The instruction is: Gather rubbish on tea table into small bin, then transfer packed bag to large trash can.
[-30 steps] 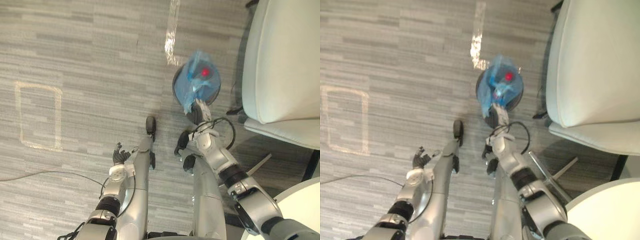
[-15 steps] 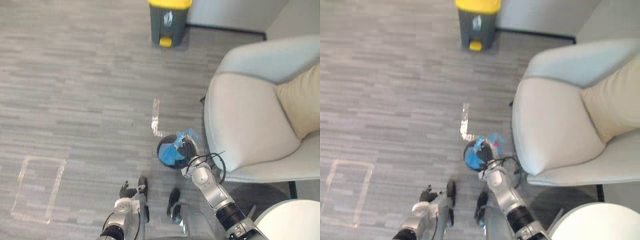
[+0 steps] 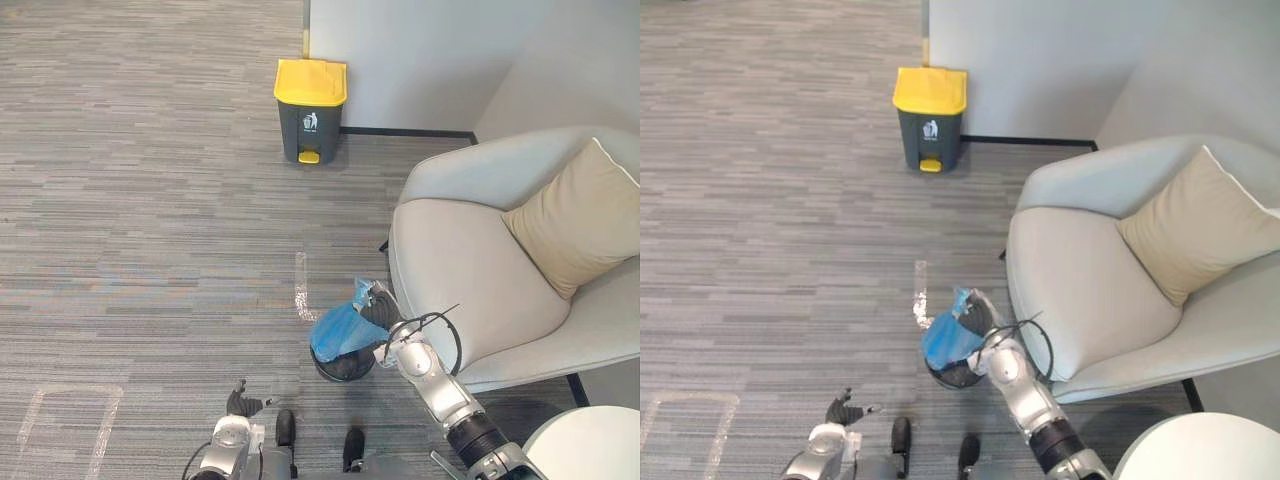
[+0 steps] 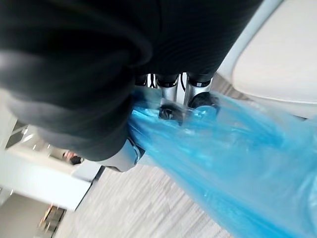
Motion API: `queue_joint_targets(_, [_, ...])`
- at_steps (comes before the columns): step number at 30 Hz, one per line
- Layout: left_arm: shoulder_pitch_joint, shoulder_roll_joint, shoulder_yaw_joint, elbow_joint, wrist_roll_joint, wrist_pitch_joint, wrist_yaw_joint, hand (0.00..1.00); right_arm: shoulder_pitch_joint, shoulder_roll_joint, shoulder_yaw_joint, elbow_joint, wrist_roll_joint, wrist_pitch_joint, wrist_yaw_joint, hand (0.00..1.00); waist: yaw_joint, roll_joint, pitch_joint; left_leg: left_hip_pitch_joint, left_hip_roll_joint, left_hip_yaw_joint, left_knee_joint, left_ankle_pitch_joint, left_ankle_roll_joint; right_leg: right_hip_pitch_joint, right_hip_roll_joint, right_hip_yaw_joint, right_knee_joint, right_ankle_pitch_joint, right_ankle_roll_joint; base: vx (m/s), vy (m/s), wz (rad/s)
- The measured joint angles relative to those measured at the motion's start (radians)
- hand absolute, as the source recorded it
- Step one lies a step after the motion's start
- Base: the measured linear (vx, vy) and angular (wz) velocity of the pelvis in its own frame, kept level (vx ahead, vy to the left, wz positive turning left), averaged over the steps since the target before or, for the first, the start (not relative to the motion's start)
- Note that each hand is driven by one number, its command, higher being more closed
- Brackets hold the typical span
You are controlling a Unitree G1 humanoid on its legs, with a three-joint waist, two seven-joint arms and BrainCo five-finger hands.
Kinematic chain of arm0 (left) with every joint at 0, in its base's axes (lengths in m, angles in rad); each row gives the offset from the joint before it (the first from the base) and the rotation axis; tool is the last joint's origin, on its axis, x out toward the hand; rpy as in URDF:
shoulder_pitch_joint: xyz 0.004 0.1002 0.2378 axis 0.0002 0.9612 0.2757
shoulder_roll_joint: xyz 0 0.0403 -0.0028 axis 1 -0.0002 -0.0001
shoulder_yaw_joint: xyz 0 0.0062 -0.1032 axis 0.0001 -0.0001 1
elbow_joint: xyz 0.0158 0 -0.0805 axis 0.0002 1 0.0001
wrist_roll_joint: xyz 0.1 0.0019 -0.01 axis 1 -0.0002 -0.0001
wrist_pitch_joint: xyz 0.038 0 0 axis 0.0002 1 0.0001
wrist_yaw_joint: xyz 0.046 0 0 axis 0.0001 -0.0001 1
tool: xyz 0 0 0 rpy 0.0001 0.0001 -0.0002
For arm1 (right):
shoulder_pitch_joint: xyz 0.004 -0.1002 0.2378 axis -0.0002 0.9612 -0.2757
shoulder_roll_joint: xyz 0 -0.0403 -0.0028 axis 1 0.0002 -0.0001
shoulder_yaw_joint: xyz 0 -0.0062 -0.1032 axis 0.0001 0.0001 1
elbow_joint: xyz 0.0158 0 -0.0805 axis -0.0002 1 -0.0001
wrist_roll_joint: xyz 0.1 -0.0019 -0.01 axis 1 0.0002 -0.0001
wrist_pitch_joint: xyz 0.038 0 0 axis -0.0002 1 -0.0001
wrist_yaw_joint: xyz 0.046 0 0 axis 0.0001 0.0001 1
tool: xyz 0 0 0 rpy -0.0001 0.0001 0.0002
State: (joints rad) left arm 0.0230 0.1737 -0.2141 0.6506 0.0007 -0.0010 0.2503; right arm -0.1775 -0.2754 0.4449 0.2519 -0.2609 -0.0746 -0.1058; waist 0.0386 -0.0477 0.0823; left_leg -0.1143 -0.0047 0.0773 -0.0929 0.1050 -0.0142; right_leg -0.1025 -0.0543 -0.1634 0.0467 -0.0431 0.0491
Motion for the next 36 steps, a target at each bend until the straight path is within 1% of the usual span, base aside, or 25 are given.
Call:
queue_joint_targets(1, [0.004,0.013,-0.012,-0.053,0.000,-0.006,-0.001,0.00,-0.001,-0.024,0.019,-0.023,0.005,-0.007,0.012,1.00,0.001,0.002,-0.005,0.007,-0.002,0.000,-0.010,0.000,0.001,0.001,0.000,0.005,-0.002,0.004,-0.001,-0.01,0.058,-0.10])
queue_joint_targets(3, [0.006,0.054,-0.050,-0.168,0.000,-0.026,-0.003,0.00,-0.008,-0.100,0.066,-0.104,0.029,-0.026,0.027,1.00,-0.001,0.010,-0.014,0.009,-0.007,0.001,-0.010,0.000,0.001,0.002,-0.004,0.011,-0.003,0.009,0.002,0.00,0.060,-0.09])
queue_joint_targets(5, [0.004,0.094,-0.080,-0.244,0.002,-0.042,-0.016,0.00,-0.018,-0.167,0.095,-0.167,0.047,-0.044,0.036,1.00,-0.004,0.014,-0.024,0.009,-0.008,0.006,-0.010,0.000,0.001,0.002,-0.005,0.016,-0.010,0.016,0.001,0.02,0.037,-0.08])
queue_joint_targets(7, [0.000,0.151,-0.114,-0.318,0.019,-0.056,-0.019,0.00,-0.024,-0.231,0.120,-0.240,0.078,-0.060,0.052,1.00,-0.006,0.017,-0.033,0.015,-0.007,0.010,-0.010,0.000,0.001,0.018,-0.002,0.021,-0.035,0.031,-0.005,0.04,0.015,-0.08])
queue_joint_targets(9, [0.000,0.196,-0.142,-0.363,0.039,-0.070,-0.022,0.00,-0.032,-0.272,0.144,-0.279,0.122,-0.075,0.067,1.00,-0.009,0.017,-0.049,0.015,-0.004,0.019,-0.010,-0.001,0.003,0.022,0.002,0.030,-0.050,0.039,-0.009,0.05,-0.009,-0.13])
queue_joint_targets(10, [-0.004,0.218,-0.158,-0.383,0.039,-0.078,-0.023,0.00,-0.050,-0.300,0.162,-0.294,0.153,-0.082,0.074,1.00,-0.014,0.019,-0.052,0.020,-0.003,0.024,-0.010,0.004,0.010,0.035,0.005,0.036,-0.067,0.050,-0.009,0.07,-0.016,-0.15])
queue_joint_targets(12, [-0.014,0.223,-0.168,-0.391,0.039,-0.081,-0.035,0.00,-0.058,-0.316,0.162,-0.309,0.155,-0.082,0.079,1.00,-0.016,0.021,-0.055,0.021,-0.002,0.026,-0.011,0.004,0.010,0.037,0.006,0.038,-0.074,0.055,-0.010,0.04,-0.008,-0.09])
queue_joint_targets(13, [-0.018,0.227,-0.177,-0.402,0.044,-0.081,-0.040,0.00,-0.076,-0.329,0.169,-0.320,0.169,-0.082,0.087,1.00,-0.024,0.021,-0.056,0.022,-0.001,0.029,-0.011,0.004,0.011,0.037,0.008,0.043,-0.076,0.058,-0.011,0.02,0.000,-0.10])
queue_joint_targets(18, [-0.062,0.251,-0.243,-0.428,0.043,-0.081,-0.060,0.00,-0.140,-0.368,0.203,-0.363,0.223,-0.083,0.089,1.00,-0.034,0.020,-0.057,0.036,0.002,0.052,-0.011,0.002,0.012,0.052,0.012,0.067,-0.099,0.074,-0.013,0.02,0.007,-0.16])
queue_joint_targets(23, [-0.114,0.256,-0.299,-0.445,0.043,-0.082,-0.065,0.00,-0.202,-0.380,0.234,-0.394,0.234,-0.084,0.088,1.00,-0.039,0.019,-0.058,0.038,0.008,0.071,-0.012,0.001,0.011,0.049,0.017,0.086,-0.106,0.080,-0.015,0.00,0.009,-0.11])
queue_joint_targets(25, [-0.127,0.256,-0.319,-0.444,0.043,-0.082,-0.079,0.00,-0.211,-0.381,0.236,-0.394,0.241,-0.084,0.088,1.00,-0.040,0.019,-0.058,0.038,0.010,0.075,-0.012,0.001,0.011,0.048,0.019,0.090,-0.106,0.081,-0.016,0.01,0.006,-0.07])
queue_joint_targets(30, [-0.129,0.234,-0.355,-0.444,0.044,-0.081,-0.080,0.00,-0.244,-0.380,0.245,-0.395,0.243,-0.084,0.086,1.00,-0.041,0.019,-0.058,0.038,0.012,0.080,-0.016,0.001,0.011,0.047,0.021,0.096,-0.110,0.084,-0.018,0.00,0.003,-0.02])
queue_joint_targets(36, [-0.129,0.190,-0.358,-0.422,0.044,-0.078,-0.079,0.00,-0.284,-0.338,0.246,-0.395,0.263,-0.084,0.084,1.00,-0.041,0.014,-0.062,0.039,0.011,0.082,-0.012,0.001,0.011,0.051,0.022,0.100,-0.121,0.095,-0.018,0.00,0.000,0.00])
